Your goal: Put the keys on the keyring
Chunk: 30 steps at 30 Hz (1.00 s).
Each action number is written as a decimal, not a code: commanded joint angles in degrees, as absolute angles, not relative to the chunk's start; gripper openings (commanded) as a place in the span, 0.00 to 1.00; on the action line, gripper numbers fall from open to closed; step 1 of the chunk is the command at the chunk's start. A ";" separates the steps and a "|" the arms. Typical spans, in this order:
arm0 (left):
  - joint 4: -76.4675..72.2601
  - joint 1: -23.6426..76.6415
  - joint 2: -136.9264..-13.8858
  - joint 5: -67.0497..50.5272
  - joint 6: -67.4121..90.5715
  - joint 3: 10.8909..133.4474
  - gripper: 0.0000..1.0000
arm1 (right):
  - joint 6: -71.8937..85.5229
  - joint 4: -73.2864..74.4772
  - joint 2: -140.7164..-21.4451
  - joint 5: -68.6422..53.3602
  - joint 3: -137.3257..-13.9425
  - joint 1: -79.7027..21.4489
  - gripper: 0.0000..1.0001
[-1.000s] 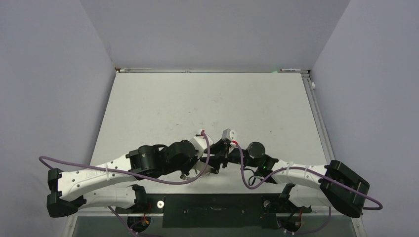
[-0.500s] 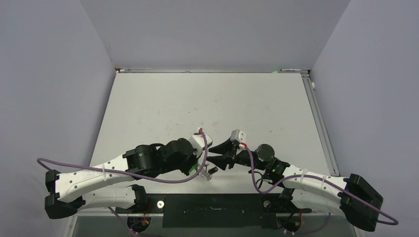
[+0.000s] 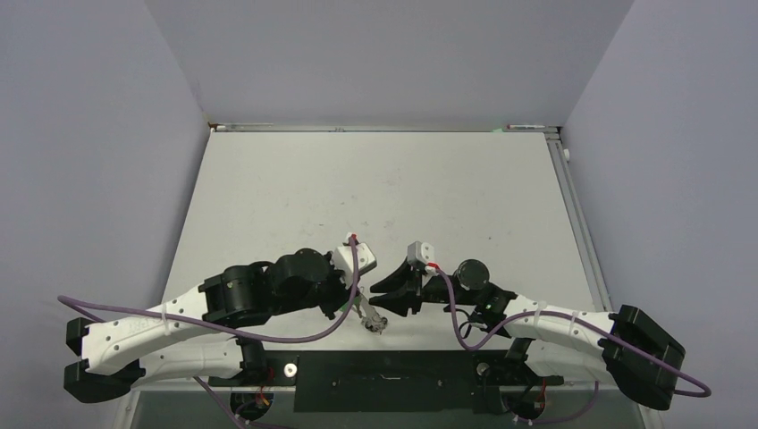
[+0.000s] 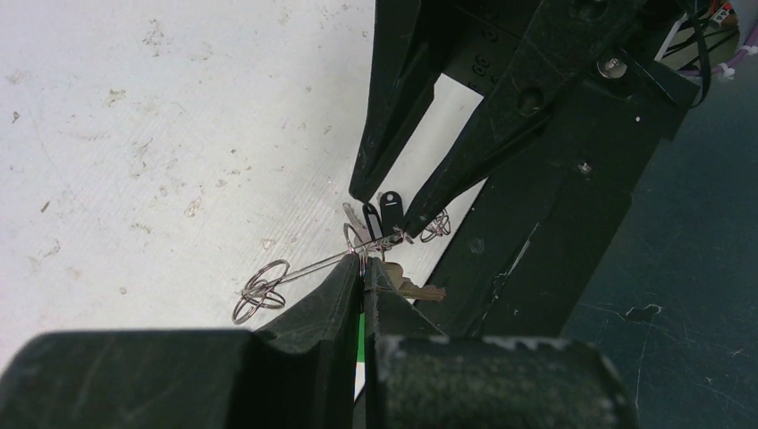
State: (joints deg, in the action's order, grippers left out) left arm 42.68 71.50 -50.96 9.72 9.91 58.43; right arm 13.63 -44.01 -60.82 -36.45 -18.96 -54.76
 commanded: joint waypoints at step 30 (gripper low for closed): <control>36.69 71.28 -44.58 4.77 5.27 57.14 0.00 | 20.46 -61.34 -69.14 -49.30 -25.77 -53.13 0.21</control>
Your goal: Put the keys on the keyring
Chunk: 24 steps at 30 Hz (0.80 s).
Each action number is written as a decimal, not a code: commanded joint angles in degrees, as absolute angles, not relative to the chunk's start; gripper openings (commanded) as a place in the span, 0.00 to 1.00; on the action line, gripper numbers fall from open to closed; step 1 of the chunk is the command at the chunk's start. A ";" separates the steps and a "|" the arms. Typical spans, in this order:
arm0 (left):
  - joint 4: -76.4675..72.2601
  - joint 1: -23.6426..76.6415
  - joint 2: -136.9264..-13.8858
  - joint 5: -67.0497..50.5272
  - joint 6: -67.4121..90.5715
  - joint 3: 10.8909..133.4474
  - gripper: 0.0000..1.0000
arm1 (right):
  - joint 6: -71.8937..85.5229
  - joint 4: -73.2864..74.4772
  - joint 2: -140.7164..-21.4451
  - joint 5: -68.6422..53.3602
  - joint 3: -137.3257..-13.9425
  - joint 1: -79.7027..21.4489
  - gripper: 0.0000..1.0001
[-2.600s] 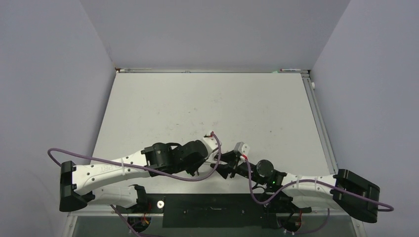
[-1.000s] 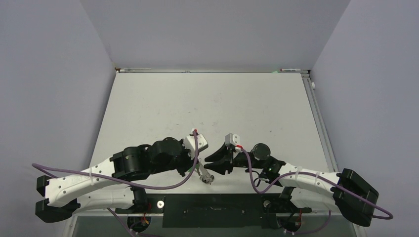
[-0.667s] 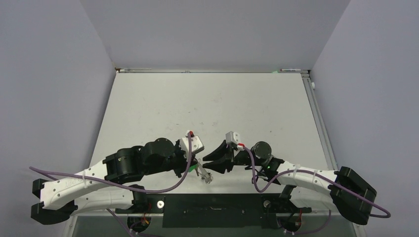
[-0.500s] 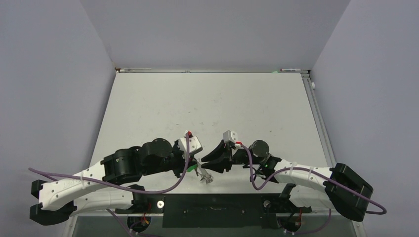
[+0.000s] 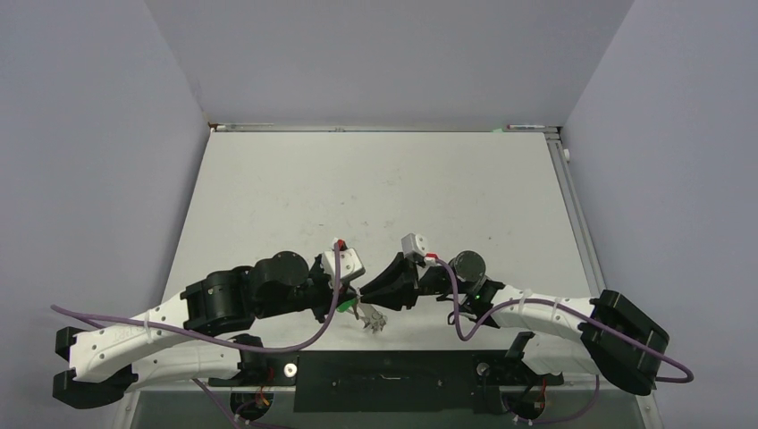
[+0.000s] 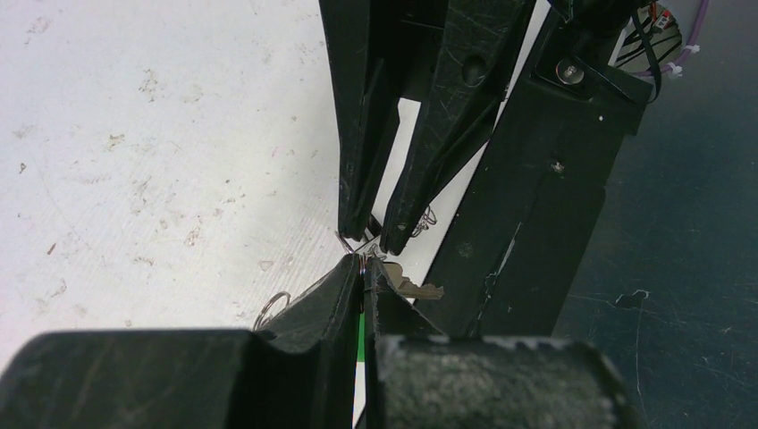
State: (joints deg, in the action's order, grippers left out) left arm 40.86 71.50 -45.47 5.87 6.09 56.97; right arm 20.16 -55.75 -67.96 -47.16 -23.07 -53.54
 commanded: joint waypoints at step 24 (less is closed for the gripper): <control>36.71 71.28 -44.23 3.54 4.94 57.28 0.00 | 17.42 -57.35 -70.33 -44.56 -26.63 -52.12 0.22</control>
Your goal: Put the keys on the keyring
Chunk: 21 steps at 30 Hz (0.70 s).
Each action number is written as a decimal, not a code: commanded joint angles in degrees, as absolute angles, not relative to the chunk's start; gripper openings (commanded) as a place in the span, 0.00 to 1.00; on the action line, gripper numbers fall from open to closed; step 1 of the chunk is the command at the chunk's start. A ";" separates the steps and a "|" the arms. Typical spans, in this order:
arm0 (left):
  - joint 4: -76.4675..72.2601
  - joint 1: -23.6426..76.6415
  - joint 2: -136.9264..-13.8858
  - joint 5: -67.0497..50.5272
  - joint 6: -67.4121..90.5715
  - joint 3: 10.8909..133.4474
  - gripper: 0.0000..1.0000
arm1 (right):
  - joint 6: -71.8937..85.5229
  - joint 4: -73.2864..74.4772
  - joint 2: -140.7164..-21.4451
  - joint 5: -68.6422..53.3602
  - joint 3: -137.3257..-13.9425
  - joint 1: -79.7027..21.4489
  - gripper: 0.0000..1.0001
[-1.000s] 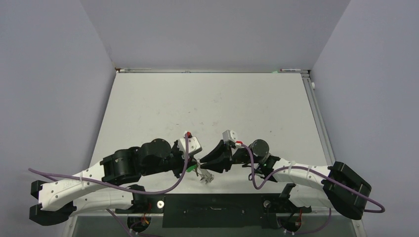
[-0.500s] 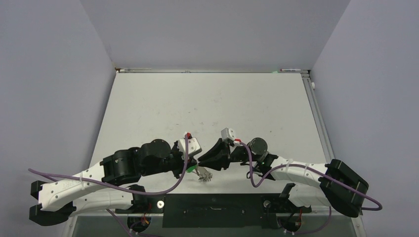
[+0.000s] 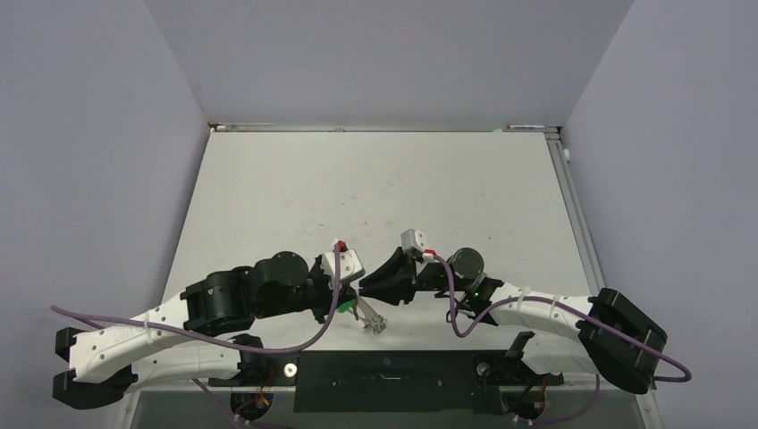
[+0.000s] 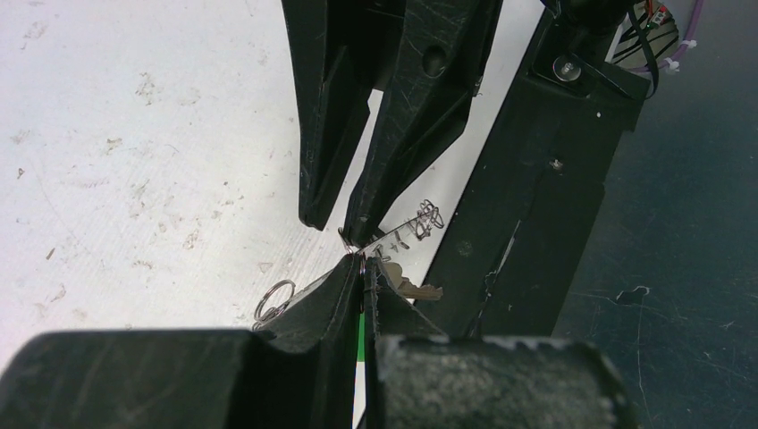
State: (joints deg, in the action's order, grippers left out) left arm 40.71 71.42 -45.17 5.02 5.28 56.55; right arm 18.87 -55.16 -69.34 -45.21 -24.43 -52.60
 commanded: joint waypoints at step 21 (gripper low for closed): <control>37.29 71.28 -44.71 3.69 4.57 58.17 0.00 | 20.97 -62.12 -72.16 -53.93 -27.09 -51.52 0.19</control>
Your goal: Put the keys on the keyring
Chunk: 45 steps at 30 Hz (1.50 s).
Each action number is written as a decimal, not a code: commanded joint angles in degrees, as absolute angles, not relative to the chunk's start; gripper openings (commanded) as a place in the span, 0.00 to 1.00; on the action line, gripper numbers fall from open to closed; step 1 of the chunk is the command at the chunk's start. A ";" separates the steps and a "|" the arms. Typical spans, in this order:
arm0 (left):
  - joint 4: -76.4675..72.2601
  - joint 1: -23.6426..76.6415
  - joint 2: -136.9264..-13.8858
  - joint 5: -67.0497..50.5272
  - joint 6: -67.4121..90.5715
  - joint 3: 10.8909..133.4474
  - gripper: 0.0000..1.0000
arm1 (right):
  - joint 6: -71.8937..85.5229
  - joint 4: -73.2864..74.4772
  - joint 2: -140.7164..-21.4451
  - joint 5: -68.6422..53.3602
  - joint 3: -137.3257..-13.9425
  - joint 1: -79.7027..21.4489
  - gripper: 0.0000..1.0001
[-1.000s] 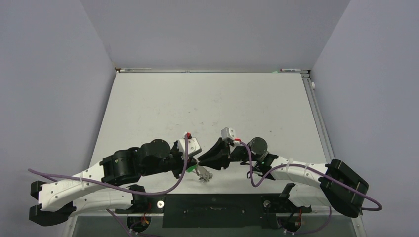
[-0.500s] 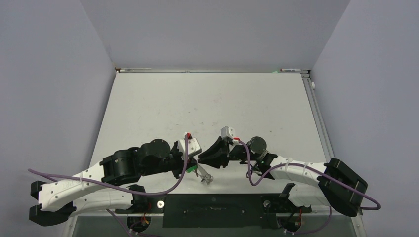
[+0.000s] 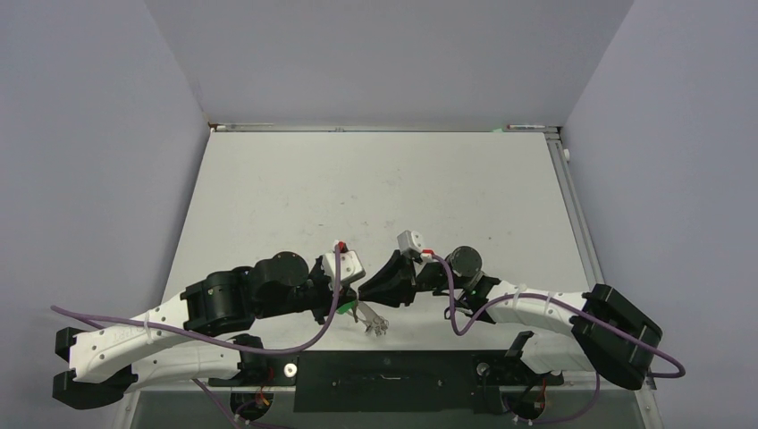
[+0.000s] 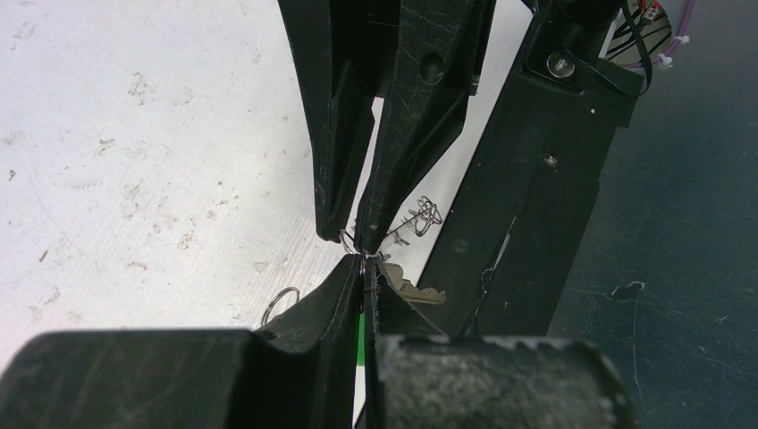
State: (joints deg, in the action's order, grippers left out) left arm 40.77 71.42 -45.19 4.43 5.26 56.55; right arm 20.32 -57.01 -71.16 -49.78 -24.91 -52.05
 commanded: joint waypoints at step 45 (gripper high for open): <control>37.82 71.28 -49.20 3.06 7.62 60.80 0.00 | 5.56 -37.02 -63.93 -40.63 -31.78 -59.77 0.05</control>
State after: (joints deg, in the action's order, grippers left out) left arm 43.03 71.42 -48.95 4.14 6.04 57.71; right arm 6.15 -32.40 -66.43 -42.11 -30.79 -59.02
